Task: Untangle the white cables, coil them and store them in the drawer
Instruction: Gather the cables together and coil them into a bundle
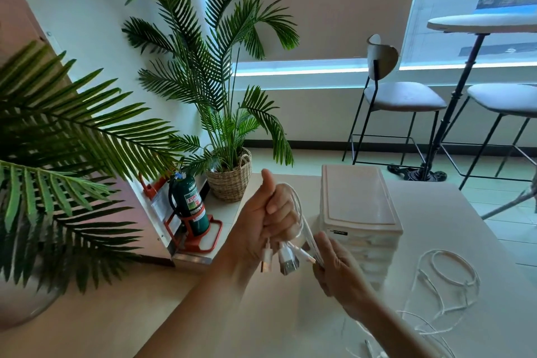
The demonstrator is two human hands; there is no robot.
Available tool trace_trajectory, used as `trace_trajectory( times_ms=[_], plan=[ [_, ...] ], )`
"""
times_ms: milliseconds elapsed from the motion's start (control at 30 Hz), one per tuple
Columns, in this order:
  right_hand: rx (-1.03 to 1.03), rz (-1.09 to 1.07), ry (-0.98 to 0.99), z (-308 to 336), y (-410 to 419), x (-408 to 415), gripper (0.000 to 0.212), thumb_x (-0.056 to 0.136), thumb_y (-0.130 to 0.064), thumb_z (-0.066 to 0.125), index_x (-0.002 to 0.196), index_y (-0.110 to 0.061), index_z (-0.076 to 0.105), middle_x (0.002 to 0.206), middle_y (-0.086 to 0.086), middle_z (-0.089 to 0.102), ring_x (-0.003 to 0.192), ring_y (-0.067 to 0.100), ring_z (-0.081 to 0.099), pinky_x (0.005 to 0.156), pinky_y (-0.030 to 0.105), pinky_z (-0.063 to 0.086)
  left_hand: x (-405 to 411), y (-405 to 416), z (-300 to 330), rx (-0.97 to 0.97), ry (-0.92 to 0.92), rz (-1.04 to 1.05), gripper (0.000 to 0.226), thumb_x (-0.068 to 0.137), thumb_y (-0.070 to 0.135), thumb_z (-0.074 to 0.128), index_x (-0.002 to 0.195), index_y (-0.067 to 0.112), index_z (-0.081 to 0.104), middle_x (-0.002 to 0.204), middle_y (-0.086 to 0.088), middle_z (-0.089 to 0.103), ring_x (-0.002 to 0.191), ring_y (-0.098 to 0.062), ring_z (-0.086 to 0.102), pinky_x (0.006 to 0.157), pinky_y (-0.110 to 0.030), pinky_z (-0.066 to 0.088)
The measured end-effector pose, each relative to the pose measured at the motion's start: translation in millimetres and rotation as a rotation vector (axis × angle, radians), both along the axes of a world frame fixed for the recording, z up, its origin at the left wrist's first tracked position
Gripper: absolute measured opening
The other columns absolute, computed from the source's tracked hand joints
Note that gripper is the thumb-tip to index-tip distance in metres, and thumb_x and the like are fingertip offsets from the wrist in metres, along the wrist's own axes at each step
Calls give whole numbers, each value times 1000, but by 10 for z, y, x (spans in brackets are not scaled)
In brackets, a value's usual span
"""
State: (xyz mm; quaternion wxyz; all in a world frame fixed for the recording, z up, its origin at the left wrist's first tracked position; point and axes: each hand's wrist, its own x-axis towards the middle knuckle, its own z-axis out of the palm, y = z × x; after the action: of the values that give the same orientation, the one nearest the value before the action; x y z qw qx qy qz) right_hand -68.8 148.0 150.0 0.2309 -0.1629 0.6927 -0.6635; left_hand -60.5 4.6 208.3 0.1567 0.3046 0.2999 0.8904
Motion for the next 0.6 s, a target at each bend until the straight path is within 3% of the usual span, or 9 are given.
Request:
trace_trajectory(
  times_ms=[100, 200, 267, 333, 433, 500, 600],
  plan=[
    [89, 53, 262, -49, 48, -42, 34, 93, -52, 31, 91, -32, 59, 44, -7, 36, 42, 3, 31, 44, 17, 27, -81, -95, -85, 41, -69, 38, 50, 94, 44, 41, 72, 4, 62, 50, -1, 38, 42, -12, 37, 49, -20, 48],
    [220, 134, 428, 16, 135, -73, 19, 92, -49, 40, 81, -46, 55, 47, -8, 39, 47, 5, 33, 49, 19, 29, -115, -129, -76, -28, -174, 217, 46, 78, 50, 63, 60, 8, 65, 40, 1, 39, 34, -9, 37, 60, -27, 57],
    [299, 150, 512, 125, 166, -85, 27, 94, -38, 45, 70, -49, 51, 48, -8, 42, 47, 6, 36, 50, 19, 30, -61, -104, -46, -148, -286, 454, 49, 53, 58, 79, 45, 14, 57, 32, 5, 39, 26, -5, 36, 61, -28, 58],
    [385, 152, 578, 221, 176, -84, 35, 95, -36, 45, 62, -48, 49, 51, -5, 45, 50, 7, 40, 52, 20, 32, -20, -46, -26, -210, -331, 571, 54, 44, 63, 80, 45, 15, 54, 33, 5, 37, 27, -6, 38, 67, -31, 58],
    [564, 197, 613, 354, 163, -42, 41, 95, -38, 43, 55, -32, 45, 59, -1, 51, 54, 9, 43, 54, 21, 33, -5, 41, -16, -316, -353, 630, 59, 43, 71, 74, 54, 15, 60, 35, 6, 34, 30, -6, 39, 75, -33, 57],
    [646, 241, 608, 423, 137, 3, 40, 96, -37, 41, 58, -27, 41, 67, 5, 59, 60, 15, 50, 59, 29, 40, -8, 87, -36, -435, -341, 703, 66, 42, 76, 70, 61, 14, 62, 36, 8, 32, 30, -5, 33, 77, -32, 57],
    [630, 308, 504, 488, 111, 61, 36, 97, -32, 40, 62, -23, 44, 59, 2, 58, 43, 8, 49, 49, 25, 42, -20, 138, -98, -710, -275, 840, 88, 41, 85, 61, 83, 7, 62, 35, 7, 32, 31, -2, 33, 84, -34, 57]
  ],
)
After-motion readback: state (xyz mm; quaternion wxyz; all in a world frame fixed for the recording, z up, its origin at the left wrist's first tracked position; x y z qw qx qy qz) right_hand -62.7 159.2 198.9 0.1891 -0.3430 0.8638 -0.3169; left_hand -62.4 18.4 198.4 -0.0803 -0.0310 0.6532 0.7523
